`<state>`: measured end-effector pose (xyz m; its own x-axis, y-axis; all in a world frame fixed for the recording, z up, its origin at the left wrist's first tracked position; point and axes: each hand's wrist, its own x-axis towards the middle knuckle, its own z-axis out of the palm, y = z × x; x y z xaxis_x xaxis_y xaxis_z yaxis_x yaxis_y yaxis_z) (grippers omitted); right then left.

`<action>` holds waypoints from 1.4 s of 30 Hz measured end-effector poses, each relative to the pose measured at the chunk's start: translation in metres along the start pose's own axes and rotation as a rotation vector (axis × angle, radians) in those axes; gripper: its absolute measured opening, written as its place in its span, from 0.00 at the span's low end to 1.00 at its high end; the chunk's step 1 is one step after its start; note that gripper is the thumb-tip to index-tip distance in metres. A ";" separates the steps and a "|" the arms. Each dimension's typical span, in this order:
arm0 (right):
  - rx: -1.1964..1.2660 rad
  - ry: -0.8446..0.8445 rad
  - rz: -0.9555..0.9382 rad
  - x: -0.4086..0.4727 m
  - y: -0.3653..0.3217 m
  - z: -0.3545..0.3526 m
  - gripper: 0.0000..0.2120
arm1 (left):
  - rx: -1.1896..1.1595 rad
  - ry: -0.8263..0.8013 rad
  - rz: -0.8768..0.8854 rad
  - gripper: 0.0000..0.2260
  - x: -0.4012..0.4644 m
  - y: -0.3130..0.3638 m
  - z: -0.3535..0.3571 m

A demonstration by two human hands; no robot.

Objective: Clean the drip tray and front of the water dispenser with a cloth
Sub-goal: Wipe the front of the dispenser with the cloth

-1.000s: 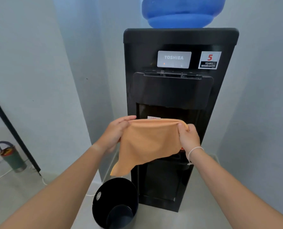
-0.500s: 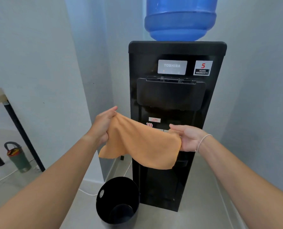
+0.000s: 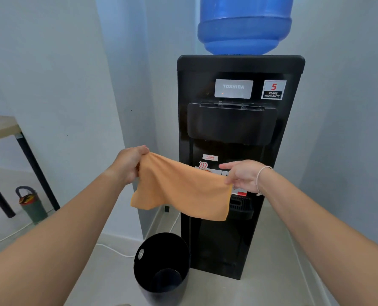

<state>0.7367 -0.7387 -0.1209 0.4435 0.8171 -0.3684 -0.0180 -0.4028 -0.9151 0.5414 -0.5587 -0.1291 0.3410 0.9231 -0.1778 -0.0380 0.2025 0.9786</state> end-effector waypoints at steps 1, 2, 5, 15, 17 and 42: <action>-0.098 0.041 -0.009 -0.001 -0.004 0.001 0.28 | 0.075 -0.025 0.001 0.14 0.000 0.002 -0.004; -0.199 0.083 -0.018 0.000 -0.007 0.002 0.26 | 0.172 -0.067 0.001 0.15 0.000 0.003 -0.009; -0.410 0.174 -0.054 -0.001 -0.016 0.001 0.18 | 0.444 -0.239 -0.049 0.19 -0.001 0.011 -0.026; -0.532 0.339 -0.130 -0.003 -0.028 -0.002 0.16 | 0.770 -0.378 -0.021 0.09 -0.003 0.023 -0.051; -0.591 0.342 -0.098 -0.008 -0.031 0.002 0.16 | 0.848 -0.344 0.027 0.05 -0.002 0.023 -0.053; -0.801 0.334 -0.294 -0.014 -0.019 0.014 0.12 | 0.805 -0.286 0.198 0.08 -0.006 0.023 -0.090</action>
<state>0.7188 -0.7364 -0.1005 0.5698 0.8207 0.0420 0.7085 -0.4648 -0.5310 0.4542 -0.5298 -0.1151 0.6248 0.7777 -0.0692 0.5163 -0.3450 0.7839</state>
